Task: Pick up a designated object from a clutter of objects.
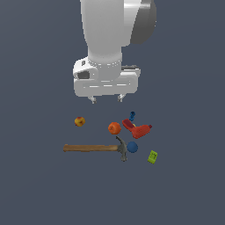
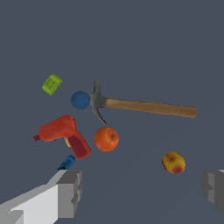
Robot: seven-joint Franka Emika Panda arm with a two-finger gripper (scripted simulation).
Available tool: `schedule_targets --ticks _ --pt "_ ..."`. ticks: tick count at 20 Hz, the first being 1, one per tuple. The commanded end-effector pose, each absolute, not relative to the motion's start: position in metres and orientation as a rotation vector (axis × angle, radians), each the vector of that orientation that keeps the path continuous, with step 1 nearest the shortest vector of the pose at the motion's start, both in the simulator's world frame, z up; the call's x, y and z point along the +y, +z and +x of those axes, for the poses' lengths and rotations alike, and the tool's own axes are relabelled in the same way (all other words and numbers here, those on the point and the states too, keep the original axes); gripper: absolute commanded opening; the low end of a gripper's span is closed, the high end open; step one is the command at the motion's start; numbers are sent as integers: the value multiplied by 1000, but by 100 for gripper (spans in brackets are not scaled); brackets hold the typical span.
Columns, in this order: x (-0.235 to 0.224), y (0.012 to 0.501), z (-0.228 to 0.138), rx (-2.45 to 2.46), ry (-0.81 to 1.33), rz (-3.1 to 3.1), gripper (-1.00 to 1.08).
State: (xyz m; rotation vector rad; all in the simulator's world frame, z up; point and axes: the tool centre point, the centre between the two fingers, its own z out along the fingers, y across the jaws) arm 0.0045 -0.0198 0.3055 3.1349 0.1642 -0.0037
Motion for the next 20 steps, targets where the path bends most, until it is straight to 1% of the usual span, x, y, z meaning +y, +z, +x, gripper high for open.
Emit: schedule_targets --ticks 1,20 --pt "-24 297 8 231 -9 3122 100" --pt "-60 203 37 991 -69 2917 100"
